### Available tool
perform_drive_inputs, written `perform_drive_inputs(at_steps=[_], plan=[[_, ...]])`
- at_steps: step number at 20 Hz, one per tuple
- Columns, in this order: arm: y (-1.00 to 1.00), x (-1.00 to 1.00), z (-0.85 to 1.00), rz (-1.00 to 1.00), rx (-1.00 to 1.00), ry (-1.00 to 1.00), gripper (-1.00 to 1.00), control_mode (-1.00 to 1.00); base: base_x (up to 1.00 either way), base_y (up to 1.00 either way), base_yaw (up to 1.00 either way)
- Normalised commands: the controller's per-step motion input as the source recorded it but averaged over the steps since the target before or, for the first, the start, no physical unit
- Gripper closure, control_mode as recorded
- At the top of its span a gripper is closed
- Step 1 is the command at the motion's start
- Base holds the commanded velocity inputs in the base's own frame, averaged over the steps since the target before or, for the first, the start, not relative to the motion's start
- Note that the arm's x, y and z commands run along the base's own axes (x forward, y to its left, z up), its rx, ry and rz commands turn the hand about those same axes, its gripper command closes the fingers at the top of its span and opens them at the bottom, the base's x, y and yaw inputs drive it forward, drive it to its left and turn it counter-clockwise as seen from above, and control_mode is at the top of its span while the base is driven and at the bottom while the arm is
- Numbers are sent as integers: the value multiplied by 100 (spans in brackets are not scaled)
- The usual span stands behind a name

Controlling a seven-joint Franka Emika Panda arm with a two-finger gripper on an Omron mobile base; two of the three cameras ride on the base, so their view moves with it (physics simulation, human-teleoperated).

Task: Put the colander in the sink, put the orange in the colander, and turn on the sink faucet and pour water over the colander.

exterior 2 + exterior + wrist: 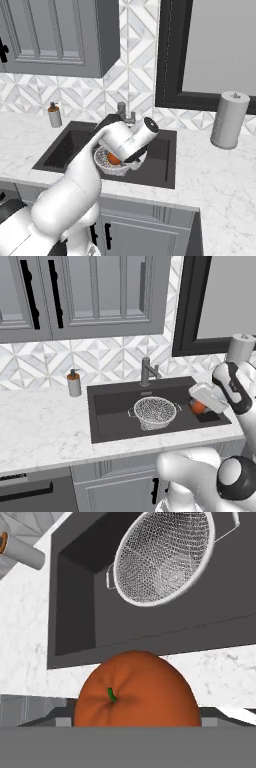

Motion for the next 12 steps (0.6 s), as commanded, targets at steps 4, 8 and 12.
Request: perform_drive_inputs(at_steps=[4,8,12], plan=[[10,47,-3,38,-15,-1,100,-100,0,0,0],[26,24,-13,20,-11,-21,100,-100,0,0,0],[30,3,-26,10,-10,-40,100,-100,0,0,0]])
